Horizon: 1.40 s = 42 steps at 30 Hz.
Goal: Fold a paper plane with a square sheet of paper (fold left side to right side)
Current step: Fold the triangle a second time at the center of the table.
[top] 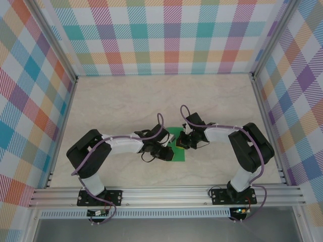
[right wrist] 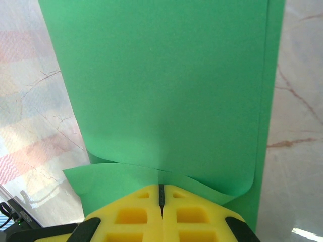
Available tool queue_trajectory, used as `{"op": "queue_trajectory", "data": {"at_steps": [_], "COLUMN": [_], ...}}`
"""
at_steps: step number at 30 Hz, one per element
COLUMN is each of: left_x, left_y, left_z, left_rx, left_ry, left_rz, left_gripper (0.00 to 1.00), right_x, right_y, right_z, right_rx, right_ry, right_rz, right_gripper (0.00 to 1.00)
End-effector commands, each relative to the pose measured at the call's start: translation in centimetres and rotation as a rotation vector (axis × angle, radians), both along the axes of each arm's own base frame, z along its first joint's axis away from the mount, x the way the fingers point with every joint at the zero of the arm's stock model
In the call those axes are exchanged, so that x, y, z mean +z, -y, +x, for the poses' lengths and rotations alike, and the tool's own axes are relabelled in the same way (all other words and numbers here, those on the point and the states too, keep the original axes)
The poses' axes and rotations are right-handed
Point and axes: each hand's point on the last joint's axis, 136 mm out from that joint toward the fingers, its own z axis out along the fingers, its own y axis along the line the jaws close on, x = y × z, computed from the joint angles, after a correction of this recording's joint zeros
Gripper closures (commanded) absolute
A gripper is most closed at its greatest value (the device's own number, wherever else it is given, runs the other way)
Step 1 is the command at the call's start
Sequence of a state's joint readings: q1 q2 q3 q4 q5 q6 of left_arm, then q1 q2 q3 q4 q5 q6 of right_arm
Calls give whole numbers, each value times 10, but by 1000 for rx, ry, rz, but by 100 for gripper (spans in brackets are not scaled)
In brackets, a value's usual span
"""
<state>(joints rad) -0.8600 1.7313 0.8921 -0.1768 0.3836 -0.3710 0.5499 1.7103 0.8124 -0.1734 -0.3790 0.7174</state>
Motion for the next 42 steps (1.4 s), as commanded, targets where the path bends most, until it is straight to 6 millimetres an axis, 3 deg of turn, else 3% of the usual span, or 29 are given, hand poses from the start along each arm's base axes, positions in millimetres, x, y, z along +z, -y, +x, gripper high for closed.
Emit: {"op": "queue_trajectory", "data": {"at_steps": [1, 8, 14, 20, 27, 42], "left_x": [-14, -29, -35, -35, -35, -34], "left_y": [-7, -18, -25, -22, -21, -20], "left_z": [-7, -14, -20, -20, -18, -16], "left_rx": [-3, -1, 0, -6, -4, -5], "left_ry": [-12, -33, -48, -49, -44, -36], "left_rz": [45, 93, 103, 94, 91, 97], "left_gripper": [83, 86, 93, 99, 99, 100], "right_x": [-20, -10, 31, 60, 40, 17], "right_y": [21, 14, 4, -8, -16, -26], "right_z": [-17, -13, -4, -22, -46, -40], "right_rx": [-4, 6, 35, 130, 175, 190], "right_ry": [-58, -33, 68, 96, 25, 17], "right_rz": [-100, -60, 63, 183, 191, 147], "right_gripper": [100, 100, 100, 100, 100, 100]}}
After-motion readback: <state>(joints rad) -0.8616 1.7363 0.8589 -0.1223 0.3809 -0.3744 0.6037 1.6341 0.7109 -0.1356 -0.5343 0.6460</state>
